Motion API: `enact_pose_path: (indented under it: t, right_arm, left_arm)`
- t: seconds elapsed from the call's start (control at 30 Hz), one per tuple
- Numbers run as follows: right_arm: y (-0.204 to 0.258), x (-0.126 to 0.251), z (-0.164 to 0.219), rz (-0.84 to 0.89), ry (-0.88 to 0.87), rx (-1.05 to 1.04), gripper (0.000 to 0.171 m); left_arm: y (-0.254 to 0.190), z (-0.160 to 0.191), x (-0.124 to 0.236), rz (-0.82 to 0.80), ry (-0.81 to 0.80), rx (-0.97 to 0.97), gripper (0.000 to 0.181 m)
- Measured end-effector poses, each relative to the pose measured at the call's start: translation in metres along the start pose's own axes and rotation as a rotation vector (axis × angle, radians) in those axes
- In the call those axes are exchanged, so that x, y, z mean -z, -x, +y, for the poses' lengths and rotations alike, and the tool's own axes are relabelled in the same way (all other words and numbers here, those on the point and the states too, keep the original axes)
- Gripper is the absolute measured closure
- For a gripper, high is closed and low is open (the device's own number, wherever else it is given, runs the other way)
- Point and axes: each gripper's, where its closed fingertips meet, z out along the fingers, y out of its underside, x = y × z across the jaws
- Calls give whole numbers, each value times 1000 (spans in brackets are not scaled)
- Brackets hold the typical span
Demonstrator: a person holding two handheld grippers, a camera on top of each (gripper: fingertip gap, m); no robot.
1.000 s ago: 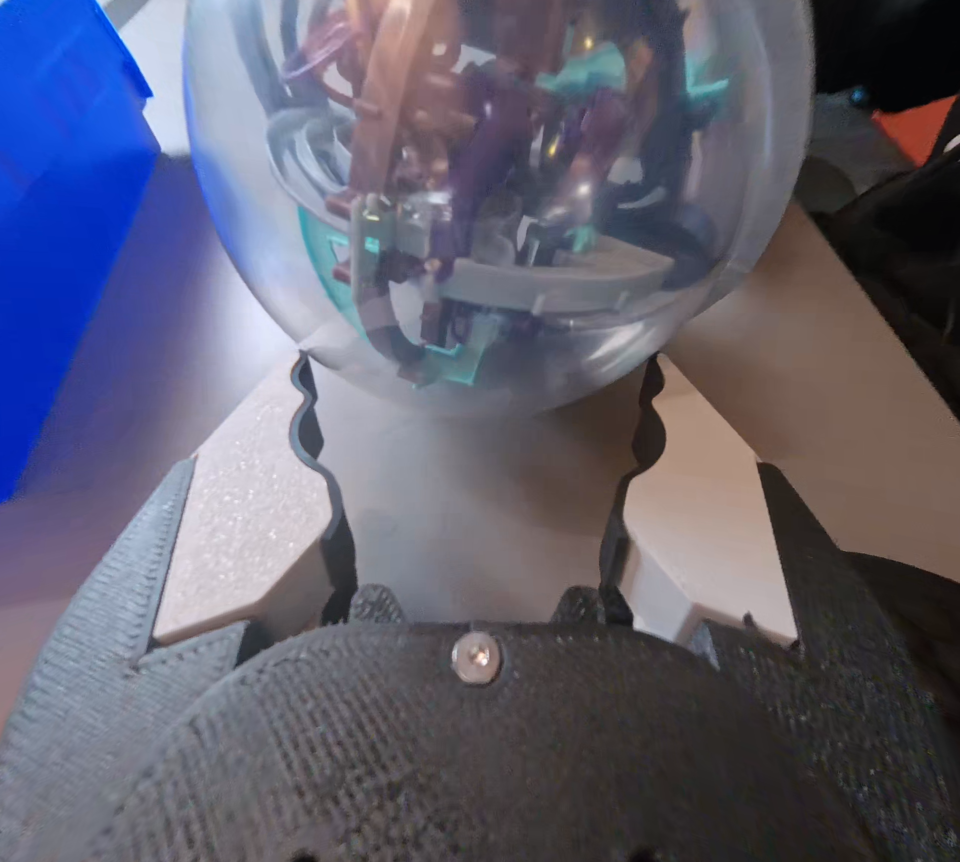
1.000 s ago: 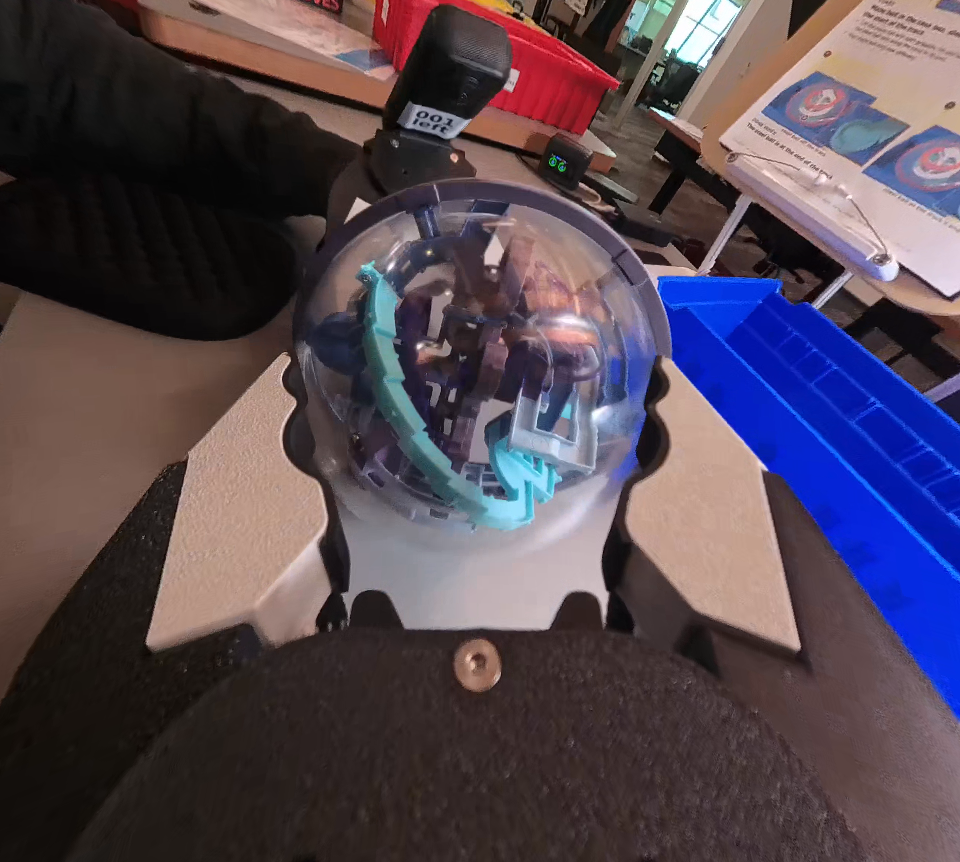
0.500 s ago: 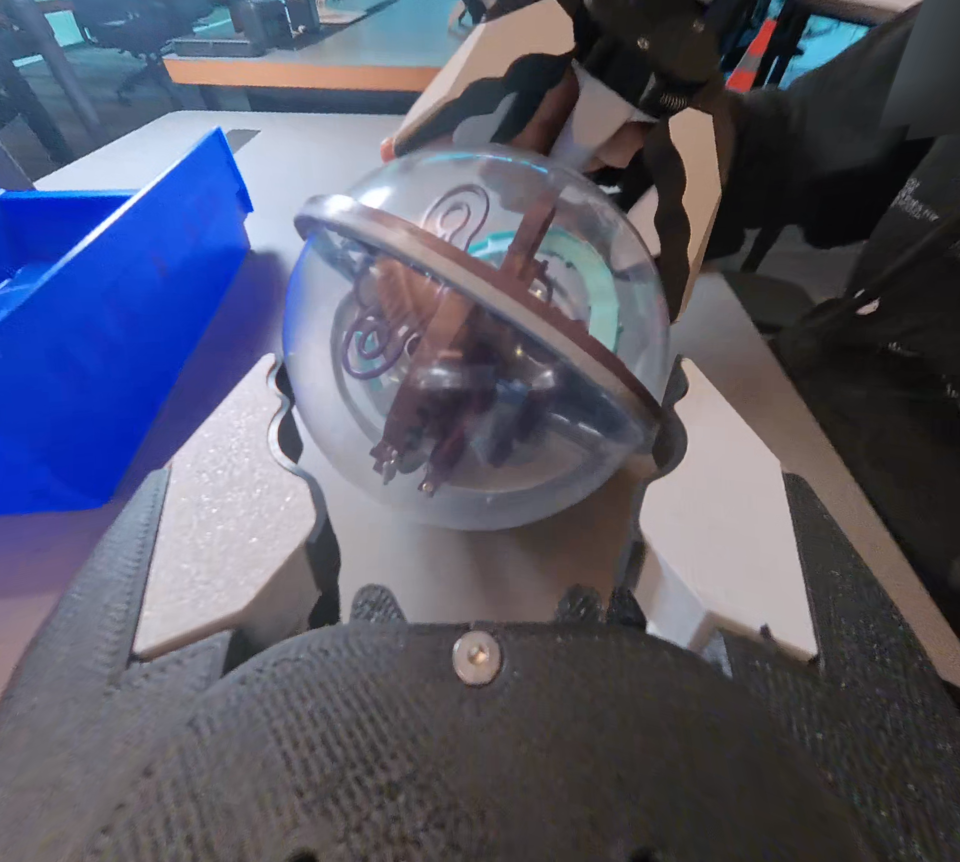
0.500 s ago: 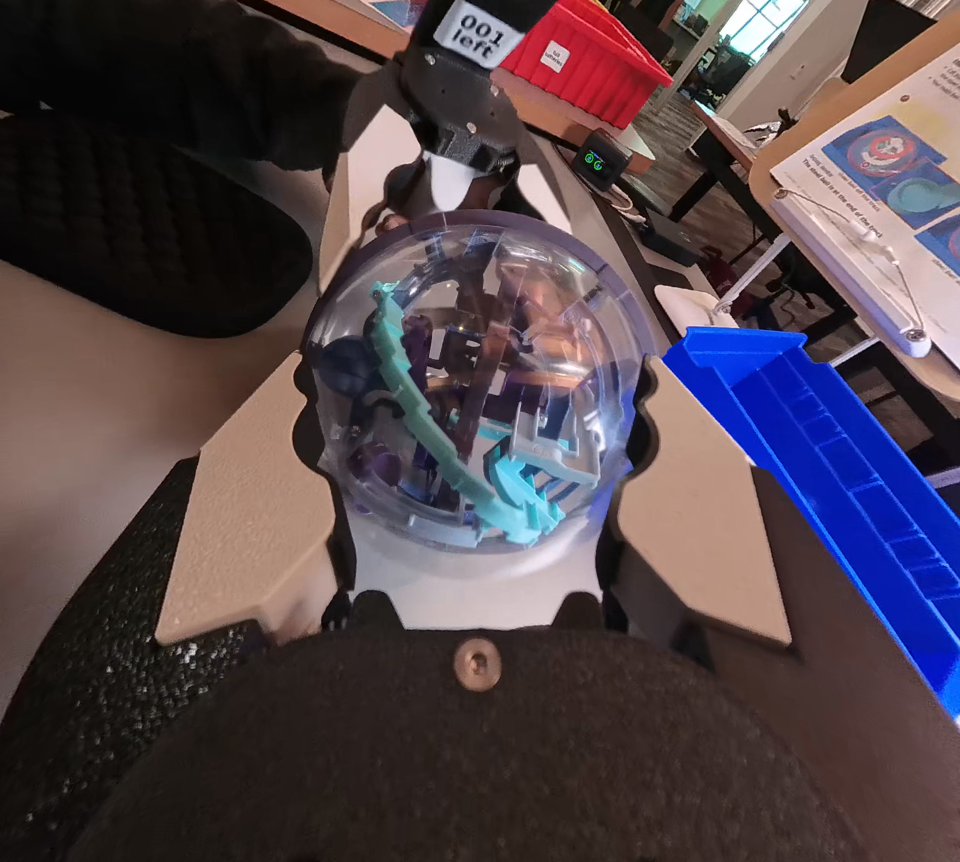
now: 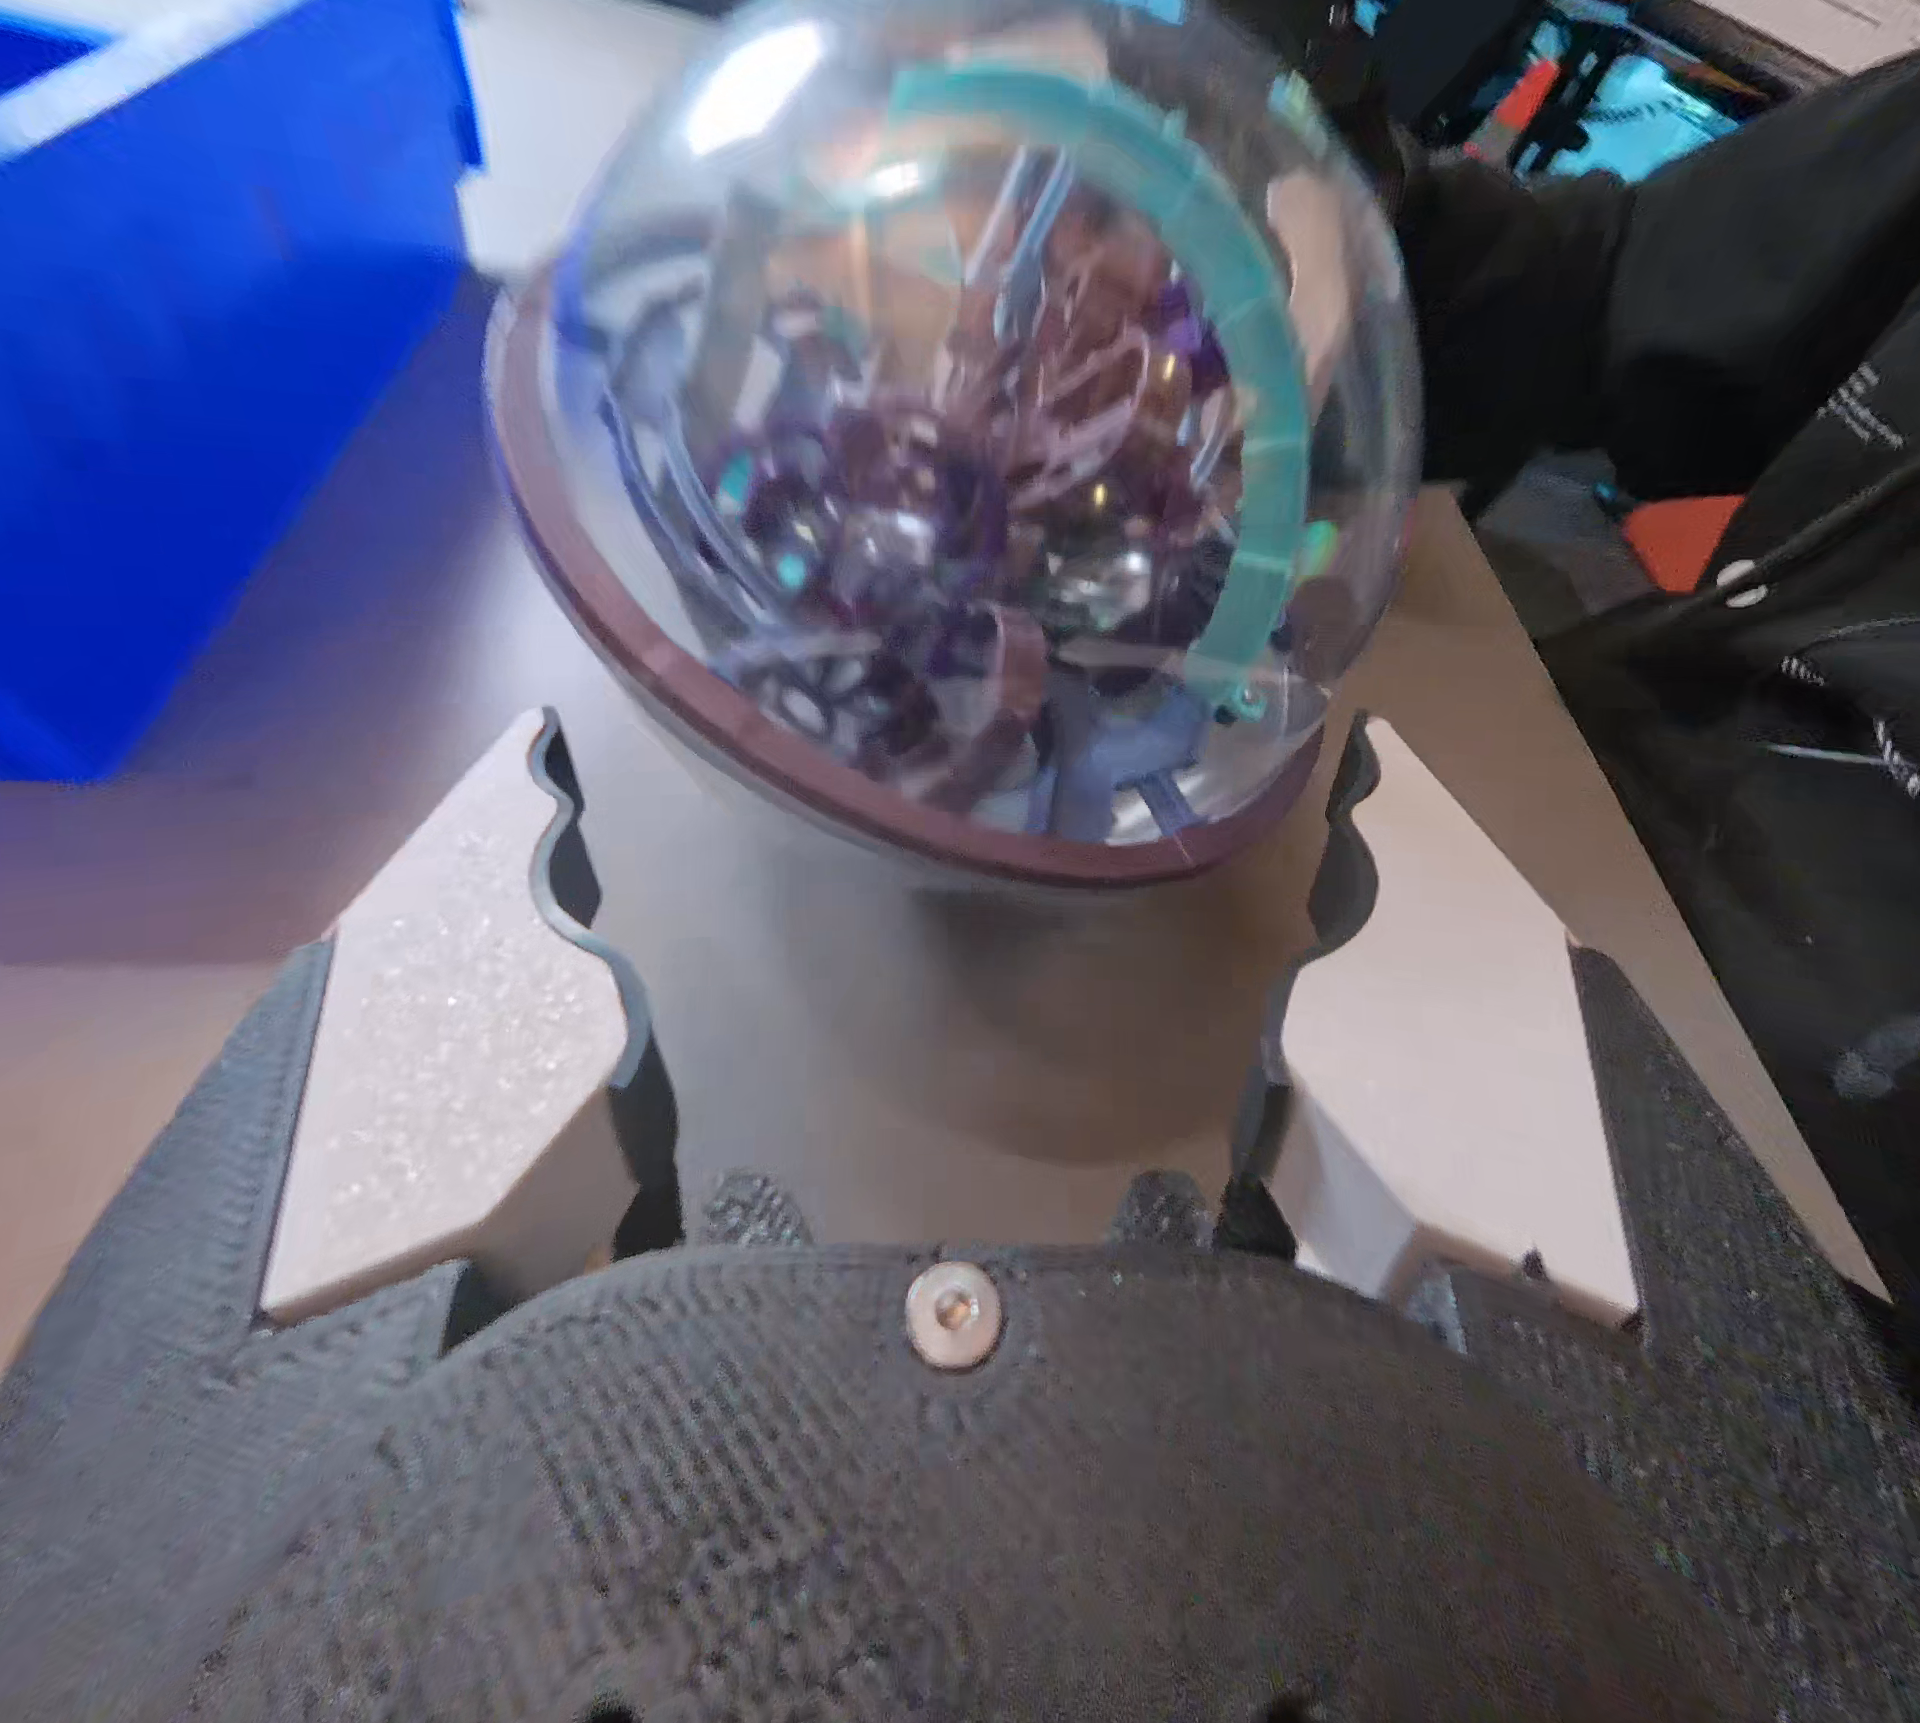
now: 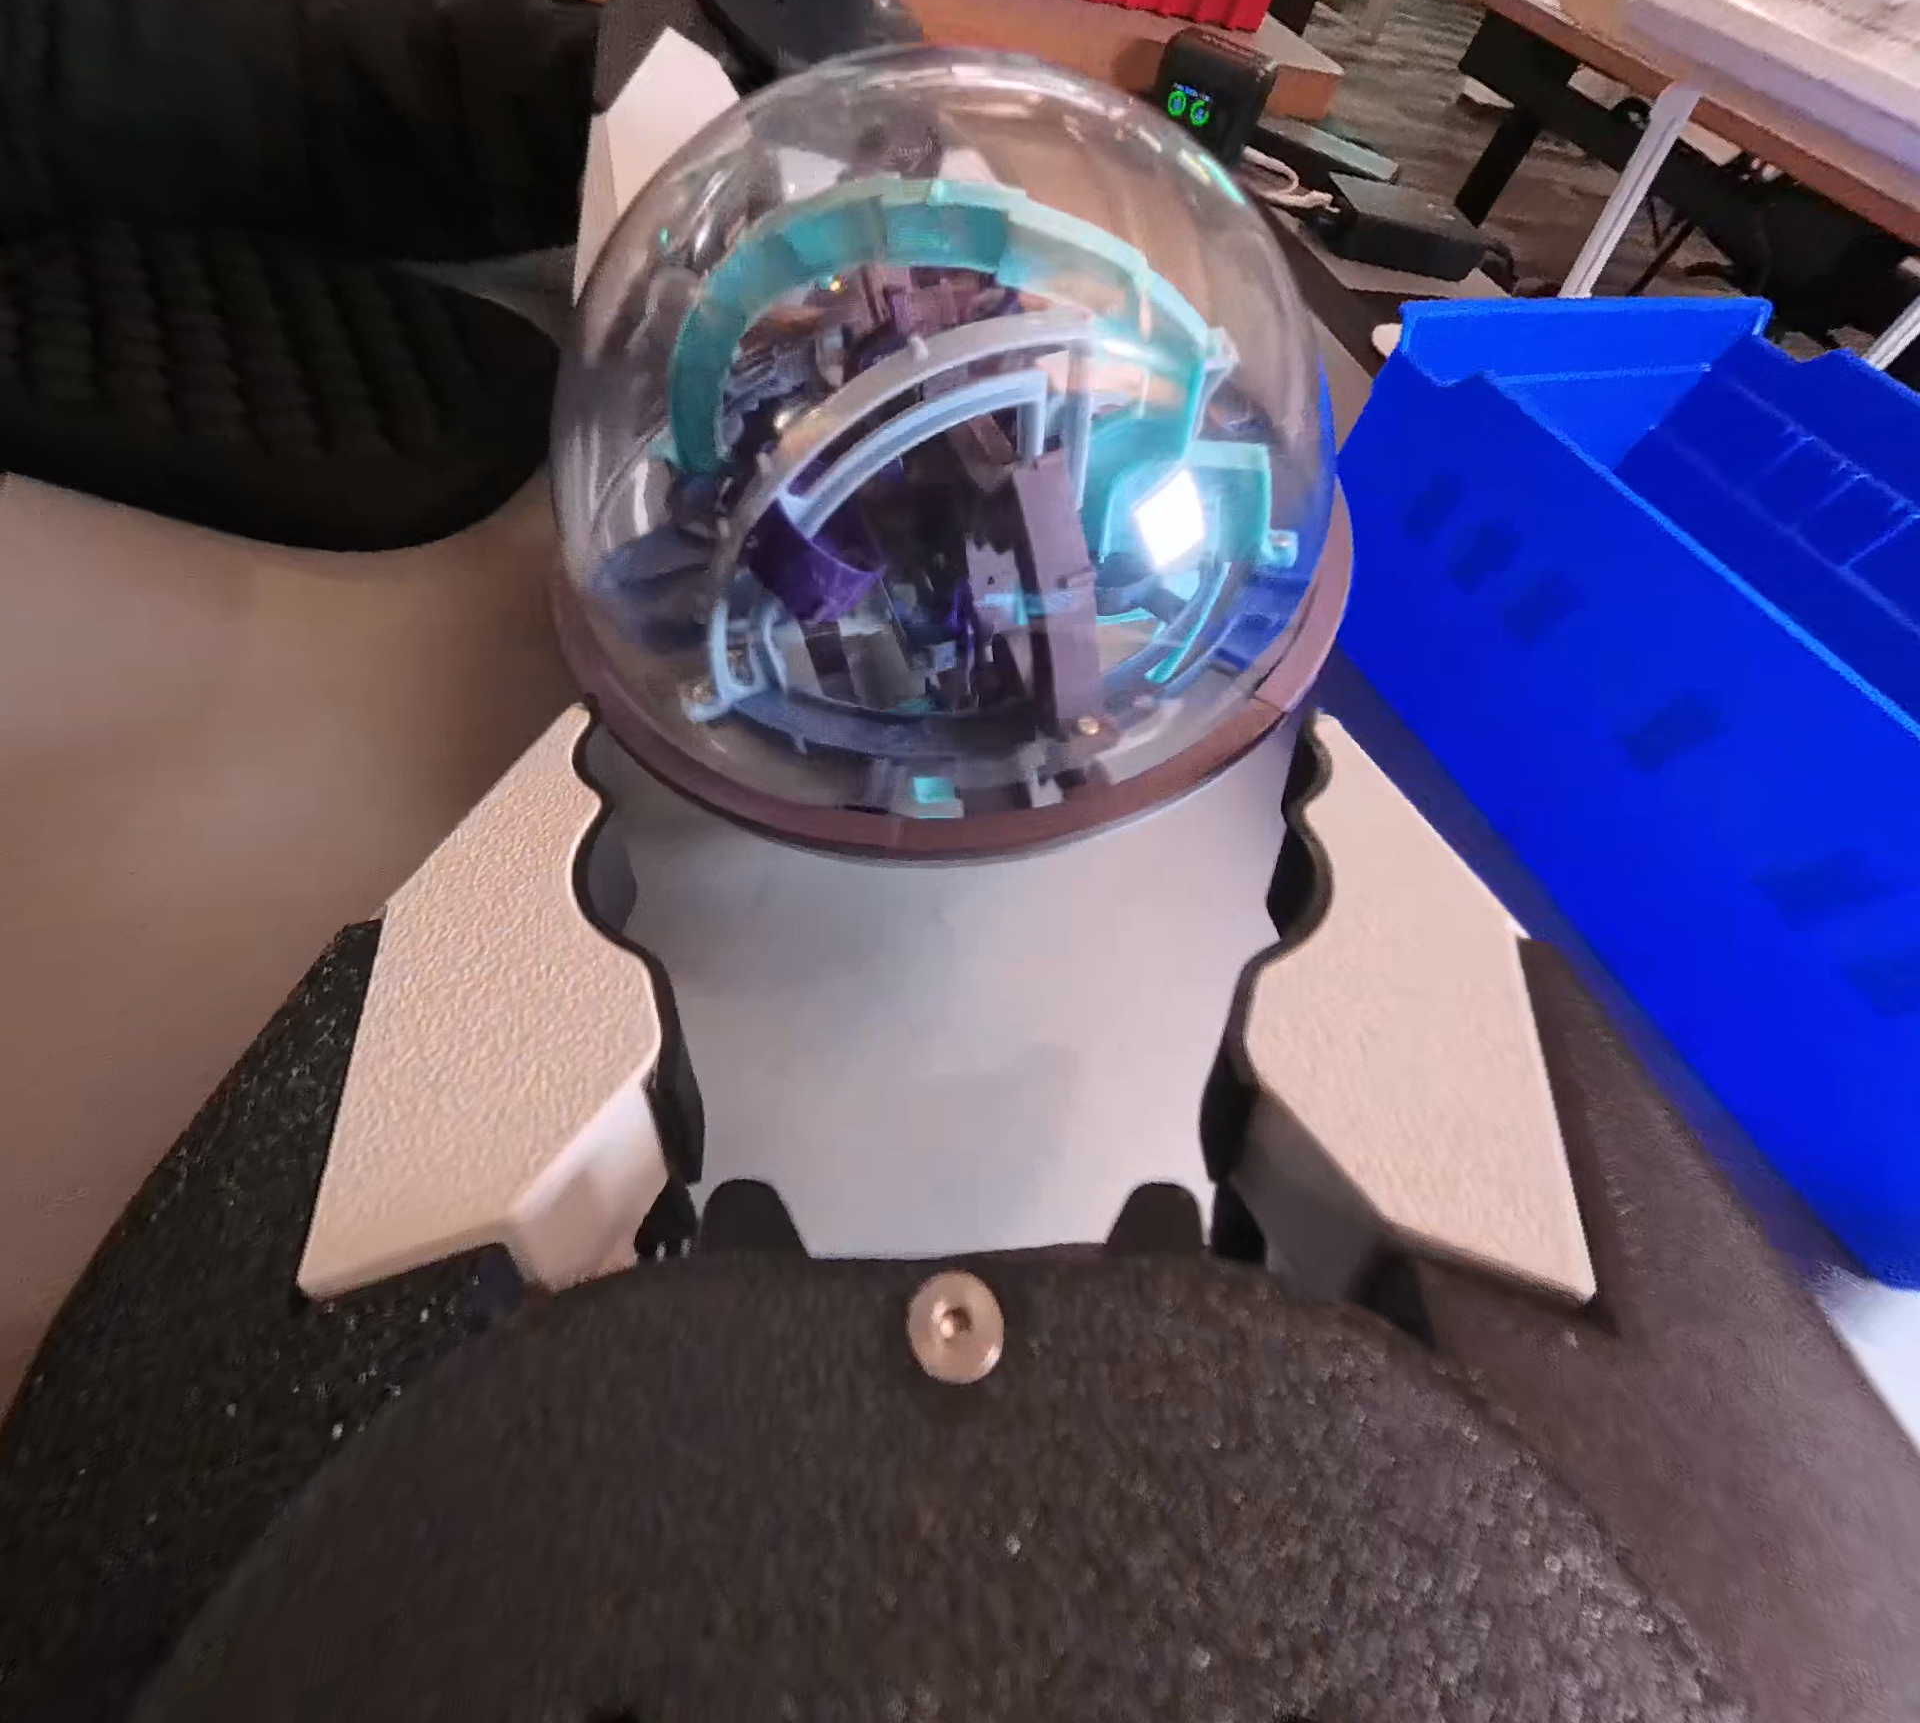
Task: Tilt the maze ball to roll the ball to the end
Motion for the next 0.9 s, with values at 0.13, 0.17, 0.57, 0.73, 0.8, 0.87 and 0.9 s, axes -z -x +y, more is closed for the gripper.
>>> enact_pose_path:
  t: [0.13, 0.17, 0.57, 0.73, 0.8, 0.87, 0.9]
  right_arm:
    - [-2, 1, -7, -5, -51, -36, 53]
    - [-1, 0, -8, -6, -60, -40, 56]
    - [5, 4, -25, -49, -137, -90, 55]
    - [2, -2, -10, -40, -97, -117, 49]
    - [3, -6, -10, -26, -92, -105, 45]
    - [4, -6, -10, -32, -85, -121, 45]
    - [5, -6, -9, -39, -84, -136, 46]
  left_arm:
    - [3, -43, 17, -117, -158, -113, 42]
    - [0, -44, 13, -130, -152, -145, 42]
    - [1, -25, -4, -26, -148, 12, 38]
    - [-6, -25, -5, 80, -185, 88, 39]
    - [-7, -24, -6, 86, -179, 106, 39]
    - [-8, -23, -5, 89, -164, 123, 39]
    - [-8, -24, -5, 88, -156, 137, 39]
